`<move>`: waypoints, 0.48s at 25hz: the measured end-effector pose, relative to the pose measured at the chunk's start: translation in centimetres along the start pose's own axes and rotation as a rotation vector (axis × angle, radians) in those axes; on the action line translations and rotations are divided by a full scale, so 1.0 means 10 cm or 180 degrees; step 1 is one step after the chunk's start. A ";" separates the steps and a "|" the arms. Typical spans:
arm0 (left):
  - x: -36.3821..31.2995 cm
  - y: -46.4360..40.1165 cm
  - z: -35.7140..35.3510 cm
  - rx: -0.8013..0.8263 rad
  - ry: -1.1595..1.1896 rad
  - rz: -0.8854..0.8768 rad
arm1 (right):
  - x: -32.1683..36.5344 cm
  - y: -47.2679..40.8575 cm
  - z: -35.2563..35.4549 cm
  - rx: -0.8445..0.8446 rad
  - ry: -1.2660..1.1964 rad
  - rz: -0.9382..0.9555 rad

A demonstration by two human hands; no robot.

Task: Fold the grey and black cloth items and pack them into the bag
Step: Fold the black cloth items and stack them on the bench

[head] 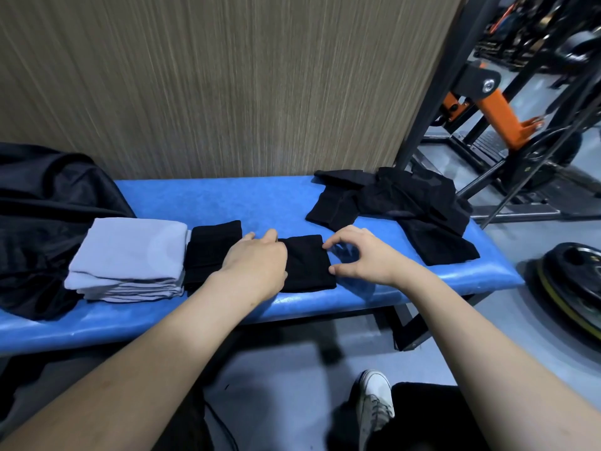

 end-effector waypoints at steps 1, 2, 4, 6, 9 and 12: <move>-0.02 -0.01 0.01 0.0050 -0.0050 0.0049 | -0.02 0.00 0.01 -0.0035 -0.0022 0.0007; -0.04 -0.02 0.02 0.0064 -0.0088 0.0111 | -0.03 0.01 0.02 -0.0099 -0.0036 0.0027; -0.08 -0.06 0.07 -0.0111 -0.0109 0.0202 | -0.08 0.05 0.08 -0.0311 -0.0076 0.0031; -0.19 -0.11 0.15 -0.0529 0.0097 0.0176 | -0.20 0.15 0.20 -0.0532 -0.0036 -0.0121; -0.46 -0.19 0.23 -0.1000 0.0590 -0.0114 | -0.48 0.36 0.40 -0.1062 0.0465 -0.0557; -0.78 -0.29 0.22 -0.1042 0.1008 -0.0382 | -0.77 0.62 0.57 -0.1822 0.0993 -0.1255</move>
Point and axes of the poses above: each hand's wrist, its own y-axis away from the middle knuckle, its own z-axis out of the back of the hand, x = y × z, the point moved 3 cm from there along -y, towards the middle knuckle, and after that the axes turned 4 degrees about x, right-handed, at the moved point
